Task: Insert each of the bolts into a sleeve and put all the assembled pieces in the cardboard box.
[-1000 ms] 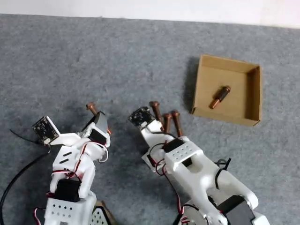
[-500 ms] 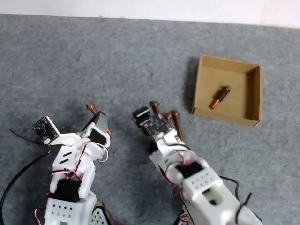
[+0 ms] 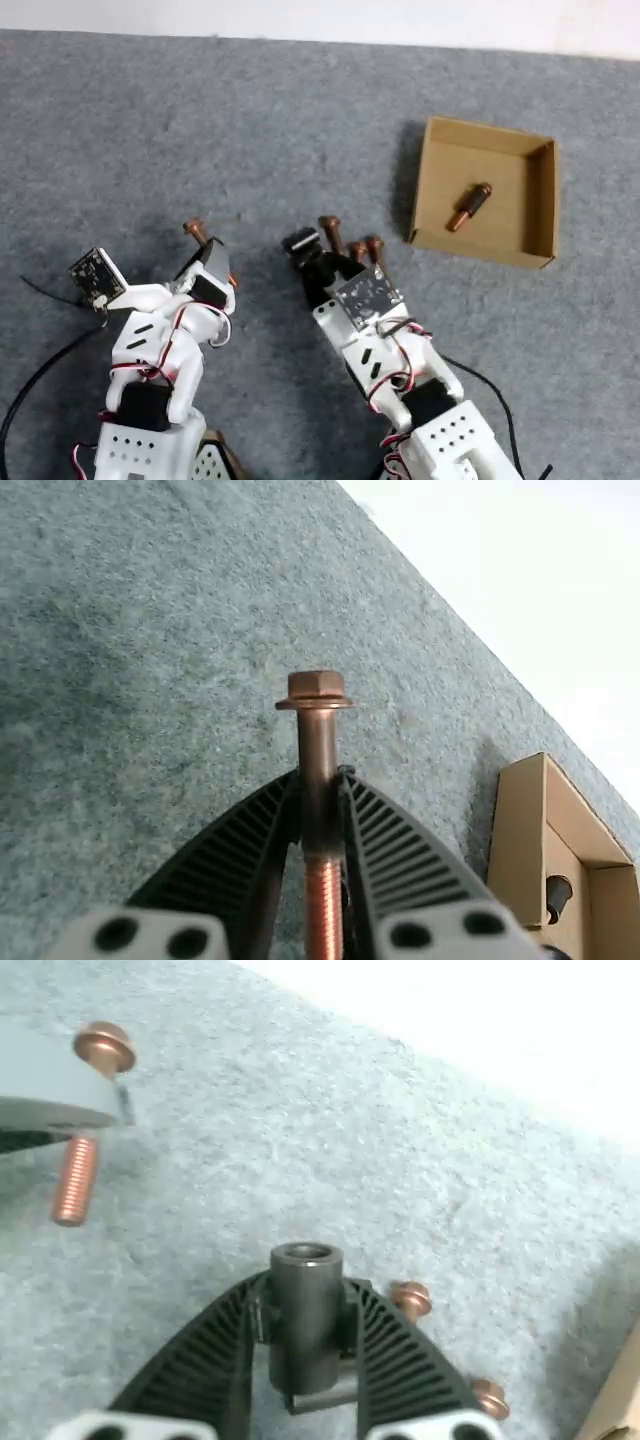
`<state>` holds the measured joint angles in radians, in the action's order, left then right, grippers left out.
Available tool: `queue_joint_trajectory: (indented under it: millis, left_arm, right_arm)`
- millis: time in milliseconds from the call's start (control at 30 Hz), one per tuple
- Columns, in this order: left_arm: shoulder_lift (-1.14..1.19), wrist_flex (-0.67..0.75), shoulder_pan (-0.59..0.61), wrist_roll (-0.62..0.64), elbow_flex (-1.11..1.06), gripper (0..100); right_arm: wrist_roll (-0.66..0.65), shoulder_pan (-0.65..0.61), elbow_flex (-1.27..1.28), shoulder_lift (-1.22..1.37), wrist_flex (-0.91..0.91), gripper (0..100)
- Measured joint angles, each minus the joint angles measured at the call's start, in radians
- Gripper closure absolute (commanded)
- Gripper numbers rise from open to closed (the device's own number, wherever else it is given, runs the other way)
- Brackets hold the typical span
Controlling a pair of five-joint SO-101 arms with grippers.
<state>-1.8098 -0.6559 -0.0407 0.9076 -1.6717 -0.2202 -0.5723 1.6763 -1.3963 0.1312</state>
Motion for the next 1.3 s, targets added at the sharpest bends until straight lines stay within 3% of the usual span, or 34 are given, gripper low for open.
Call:
queue_joint_trajectory:
  millis: [1300]
  left_arm:
    - [0.0,0.0,0.0,0.0,0.0,100]
  right_arm:
    - [0.0,0.003,0.002,-0.137,0.048,99.4]
